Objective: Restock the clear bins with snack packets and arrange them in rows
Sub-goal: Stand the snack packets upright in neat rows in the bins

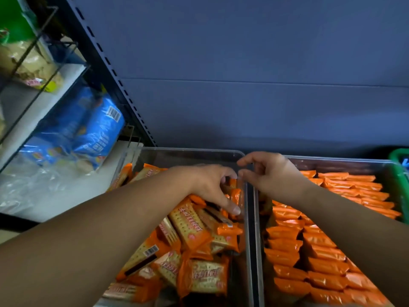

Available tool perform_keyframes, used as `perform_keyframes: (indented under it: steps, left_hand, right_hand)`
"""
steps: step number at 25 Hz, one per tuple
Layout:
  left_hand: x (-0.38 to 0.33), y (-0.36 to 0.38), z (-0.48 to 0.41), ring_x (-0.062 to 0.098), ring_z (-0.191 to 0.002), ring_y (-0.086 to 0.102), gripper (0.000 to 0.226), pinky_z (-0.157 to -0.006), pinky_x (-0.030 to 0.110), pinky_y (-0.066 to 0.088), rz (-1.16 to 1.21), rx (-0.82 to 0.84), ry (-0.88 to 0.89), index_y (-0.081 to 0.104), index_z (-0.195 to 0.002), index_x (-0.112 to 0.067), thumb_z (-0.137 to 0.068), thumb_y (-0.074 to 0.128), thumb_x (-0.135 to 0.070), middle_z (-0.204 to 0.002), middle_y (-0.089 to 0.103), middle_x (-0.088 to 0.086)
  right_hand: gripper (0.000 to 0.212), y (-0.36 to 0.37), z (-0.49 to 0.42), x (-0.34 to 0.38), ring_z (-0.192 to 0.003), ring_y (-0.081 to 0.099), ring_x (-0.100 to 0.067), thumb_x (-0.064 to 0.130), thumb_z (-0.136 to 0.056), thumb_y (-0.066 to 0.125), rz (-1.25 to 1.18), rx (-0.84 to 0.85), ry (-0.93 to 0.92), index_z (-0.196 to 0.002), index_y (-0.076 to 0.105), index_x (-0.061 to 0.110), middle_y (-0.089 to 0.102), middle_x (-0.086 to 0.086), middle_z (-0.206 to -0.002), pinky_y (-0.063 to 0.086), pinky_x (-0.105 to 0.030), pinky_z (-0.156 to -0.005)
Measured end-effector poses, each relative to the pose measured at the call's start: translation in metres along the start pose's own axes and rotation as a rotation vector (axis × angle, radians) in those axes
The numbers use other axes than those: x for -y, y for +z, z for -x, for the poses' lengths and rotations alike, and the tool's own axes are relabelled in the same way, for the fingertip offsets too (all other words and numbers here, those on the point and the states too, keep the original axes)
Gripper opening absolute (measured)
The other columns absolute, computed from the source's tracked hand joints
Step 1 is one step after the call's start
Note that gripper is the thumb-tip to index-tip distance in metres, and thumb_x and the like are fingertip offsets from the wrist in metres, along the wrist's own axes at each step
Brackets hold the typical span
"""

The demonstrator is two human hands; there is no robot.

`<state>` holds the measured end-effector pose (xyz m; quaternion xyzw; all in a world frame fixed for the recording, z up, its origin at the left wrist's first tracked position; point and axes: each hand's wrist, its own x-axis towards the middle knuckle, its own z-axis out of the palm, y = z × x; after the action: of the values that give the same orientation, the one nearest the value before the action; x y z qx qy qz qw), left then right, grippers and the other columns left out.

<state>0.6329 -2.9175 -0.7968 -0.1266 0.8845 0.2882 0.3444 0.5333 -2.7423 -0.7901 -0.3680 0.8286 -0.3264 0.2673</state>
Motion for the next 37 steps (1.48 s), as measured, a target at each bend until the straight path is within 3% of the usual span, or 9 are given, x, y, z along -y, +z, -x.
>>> perform_keyframes:
  steps: [4,7,10,16,21,27,31,35,37]
  left_hand:
    - [0.01,0.016,0.005,0.01,-0.11,0.061,0.059,-0.098,0.041,0.056,0.102,-0.073,0.015,0.056,-0.122,-0.047,-0.074,0.086,-0.059,-0.123,0.059,-0.018]
    - [0.01,0.014,0.009,0.013,-0.123,0.057,0.067,-0.1,0.034,0.05,0.116,-0.043,0.007,0.049,-0.142,-0.047,-0.084,0.081,-0.049,-0.14,0.054,-0.018]
    - [-0.003,0.011,0.01,0.022,-0.137,0.042,0.071,-0.109,0.043,0.043,-0.1,0.029,-0.066,0.041,-0.148,-0.055,-0.084,0.071,-0.062,-0.147,0.044,-0.011]
    - [-0.001,0.007,0.021,0.015,-0.113,0.059,0.054,-0.097,0.039,0.056,0.058,0.081,-0.002,0.057,-0.124,-0.045,-0.079,0.087,-0.045,-0.129,0.056,-0.013]
    - [0.004,0.006,0.05,0.0,-0.09,0.057,0.039,-0.076,0.02,0.045,0.109,0.084,0.061,0.065,-0.119,-0.046,-0.085,0.085,-0.04,-0.103,0.056,-0.025]
    - [0.011,0.006,0.079,-0.015,-0.09,0.059,0.038,-0.074,0.007,0.043,0.186,0.112,0.037,0.067,-0.128,-0.052,-0.093,0.077,-0.043,-0.104,0.059,-0.033]
    - [0.015,0.014,0.072,-0.002,-0.118,0.061,0.031,-0.106,0.023,0.045,0.344,-0.006,0.029,0.066,-0.133,-0.035,-0.105,0.058,-0.044,-0.118,0.074,-0.016]
    - [0.017,0.019,0.035,0.01,-0.088,0.074,0.021,-0.09,0.038,0.06,0.271,-0.232,-0.001,0.068,-0.122,-0.024,-0.105,0.06,-0.034,-0.099,0.074,-0.005]
    - [0.022,0.018,0.016,0.015,-0.097,0.072,0.029,-0.086,0.035,0.059,0.021,-0.307,0.017,0.071,-0.121,-0.028,-0.094,0.074,-0.04,-0.108,0.07,-0.007]
  right_hand:
    - [0.022,-0.002,0.005,0.005,-0.064,0.052,-0.007,0.031,-0.101,0.066,-0.006,0.004,0.007,-0.122,0.066,0.035,0.054,0.004,-0.077,0.043,-0.01,-0.052]
    - [0.019,-0.003,0.009,0.003,-0.063,0.05,-0.007,0.034,-0.101,0.065,-0.035,0.015,0.019,-0.118,0.065,0.041,0.052,0.005,-0.077,0.042,-0.01,-0.051]
    - [0.02,-0.001,0.007,-0.001,-0.063,0.05,-0.007,0.036,-0.1,0.065,-0.03,0.005,0.03,-0.12,0.067,0.04,0.052,0.004,-0.076,0.042,-0.01,-0.049]
    - [0.022,-0.002,0.007,0.001,-0.057,0.052,0.005,0.035,-0.101,0.065,-0.016,0.002,0.031,-0.123,0.067,0.037,0.051,0.005,-0.074,0.04,-0.009,-0.047]
    - [0.021,-0.002,0.008,0.003,-0.059,0.053,0.0,0.036,-0.101,0.065,-0.035,0.004,0.045,-0.122,0.067,0.036,0.05,0.007,-0.075,0.04,-0.01,-0.047]
    - [0.037,0.001,0.01,0.011,-0.112,0.053,-0.016,0.043,-0.087,0.08,0.383,-0.038,-0.24,-0.121,0.073,0.033,0.056,0.006,-0.112,0.049,-0.038,-0.093]
    - [0.028,0.006,0.019,0.005,-0.149,0.038,-0.017,0.036,-0.089,0.08,0.366,0.031,-0.341,-0.116,0.077,0.028,0.06,0.003,-0.143,0.034,-0.047,-0.122]
    - [0.034,0.008,0.015,0.0,-0.143,0.044,-0.012,0.036,-0.094,0.074,0.251,-0.058,-0.217,-0.127,0.07,0.028,0.048,0.01,-0.155,0.037,-0.023,-0.112]
    - [0.029,0.007,0.013,-0.002,-0.138,0.05,-0.013,0.032,-0.095,0.073,0.204,-0.082,-0.202,-0.124,0.071,0.028,0.05,0.01,-0.151,0.041,-0.024,-0.108]
